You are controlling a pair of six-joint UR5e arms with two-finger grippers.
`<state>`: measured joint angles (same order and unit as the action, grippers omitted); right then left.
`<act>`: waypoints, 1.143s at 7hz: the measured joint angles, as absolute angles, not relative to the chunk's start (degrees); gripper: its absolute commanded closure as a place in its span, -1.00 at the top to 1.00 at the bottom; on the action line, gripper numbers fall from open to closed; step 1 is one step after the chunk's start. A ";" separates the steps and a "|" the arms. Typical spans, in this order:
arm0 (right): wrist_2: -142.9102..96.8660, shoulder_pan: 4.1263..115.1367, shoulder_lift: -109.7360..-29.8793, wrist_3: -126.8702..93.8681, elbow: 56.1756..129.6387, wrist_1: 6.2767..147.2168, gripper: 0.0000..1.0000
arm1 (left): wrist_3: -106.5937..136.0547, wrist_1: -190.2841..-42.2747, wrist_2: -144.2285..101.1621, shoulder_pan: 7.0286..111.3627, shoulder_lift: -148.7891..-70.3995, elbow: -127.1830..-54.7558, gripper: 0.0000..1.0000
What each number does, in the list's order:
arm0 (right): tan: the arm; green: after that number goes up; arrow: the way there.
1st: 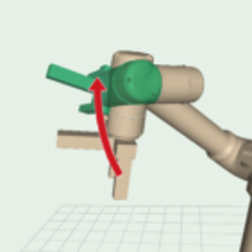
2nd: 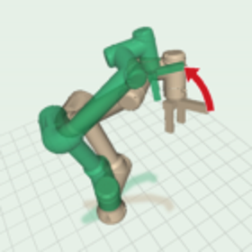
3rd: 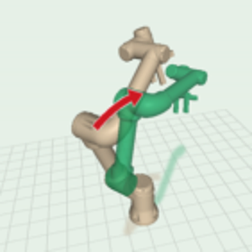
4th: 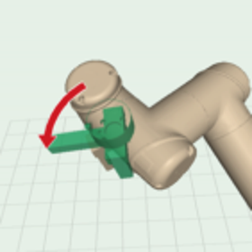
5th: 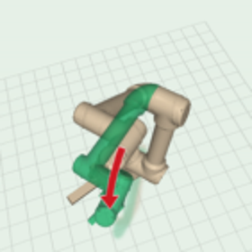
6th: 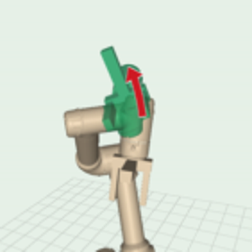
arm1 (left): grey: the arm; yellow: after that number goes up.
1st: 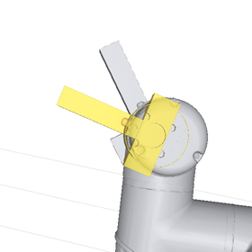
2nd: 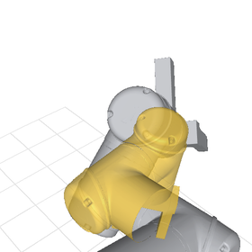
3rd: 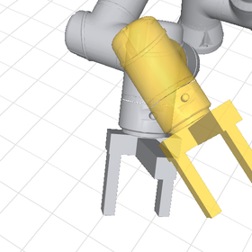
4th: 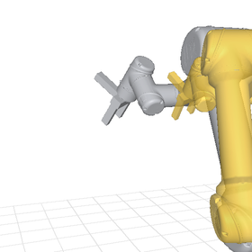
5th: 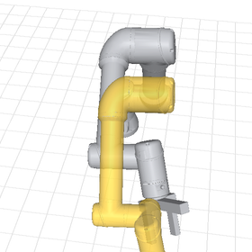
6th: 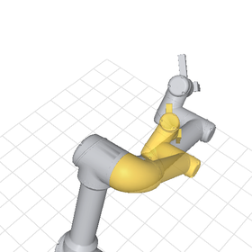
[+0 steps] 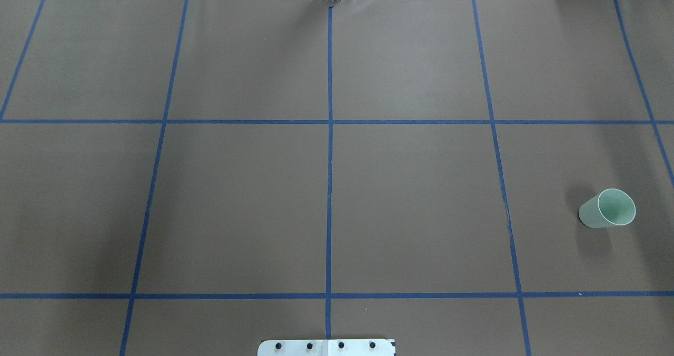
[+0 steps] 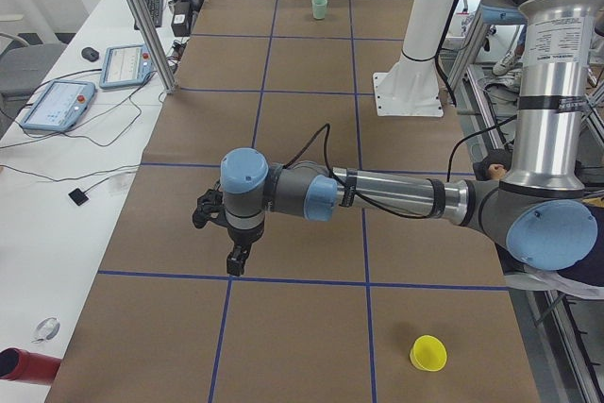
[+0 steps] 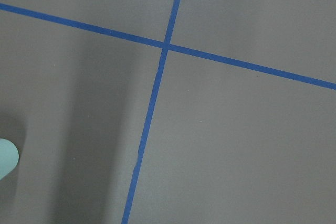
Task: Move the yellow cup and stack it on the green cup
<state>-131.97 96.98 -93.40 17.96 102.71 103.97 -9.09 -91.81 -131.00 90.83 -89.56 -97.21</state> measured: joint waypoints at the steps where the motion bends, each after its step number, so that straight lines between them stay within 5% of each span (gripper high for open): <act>1: -132.05 96.91 -93.04 16.49 102.79 103.97 1.00 | -10.28 -89.26 -131.03 91.60 -89.03 -100.37 1.00; 8: -132.12 96.86 -93.30 16.29 102.79 103.52 1.00 | -7.39 -89.72 -131.06 91.79 -91.50 -107.72 1.00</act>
<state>-132.12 96.86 -93.30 16.29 102.79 103.52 -7.39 -89.72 -131.06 91.79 -91.50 -107.72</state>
